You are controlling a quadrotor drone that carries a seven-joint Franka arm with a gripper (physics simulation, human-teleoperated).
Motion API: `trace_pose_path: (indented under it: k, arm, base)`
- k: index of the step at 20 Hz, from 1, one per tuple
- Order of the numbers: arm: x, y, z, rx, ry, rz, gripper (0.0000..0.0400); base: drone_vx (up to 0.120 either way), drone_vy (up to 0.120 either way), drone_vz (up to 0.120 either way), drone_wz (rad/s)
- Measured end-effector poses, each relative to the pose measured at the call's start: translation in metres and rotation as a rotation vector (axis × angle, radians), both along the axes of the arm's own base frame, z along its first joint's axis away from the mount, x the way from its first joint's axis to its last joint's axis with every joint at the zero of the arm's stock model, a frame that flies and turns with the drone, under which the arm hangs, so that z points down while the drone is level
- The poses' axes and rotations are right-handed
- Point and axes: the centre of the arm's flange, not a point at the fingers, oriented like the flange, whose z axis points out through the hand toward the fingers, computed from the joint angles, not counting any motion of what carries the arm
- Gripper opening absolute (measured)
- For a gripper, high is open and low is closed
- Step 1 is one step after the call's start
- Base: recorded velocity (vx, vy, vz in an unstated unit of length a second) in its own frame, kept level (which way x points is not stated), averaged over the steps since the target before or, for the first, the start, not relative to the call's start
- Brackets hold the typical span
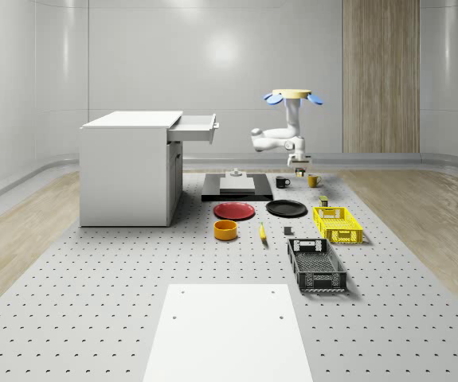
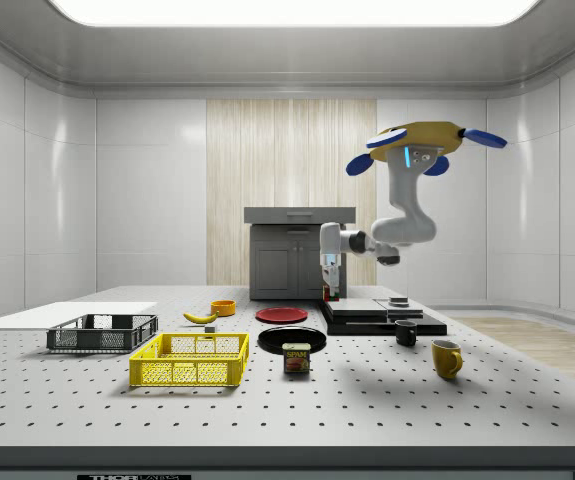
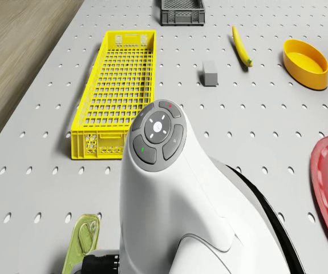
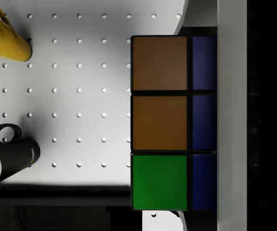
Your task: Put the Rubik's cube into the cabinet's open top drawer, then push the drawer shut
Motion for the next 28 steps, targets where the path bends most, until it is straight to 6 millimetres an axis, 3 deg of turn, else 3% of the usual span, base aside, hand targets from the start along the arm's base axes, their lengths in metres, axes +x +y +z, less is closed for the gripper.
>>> trace_pose_path:
  k: [8, 28]
  arm:
    - [0.0000, 0.0000, -0.0002, 0.000, 0.000, 0.000, 0.0325]
    - [0.0000, 0.0000, -0.0003, 0.000, 0.000, 0.000, 0.0325]
  base:
    - [0.115, -0.120, 0.120, 0.000]
    - [0.000, -0.120, 0.120, 0.000]
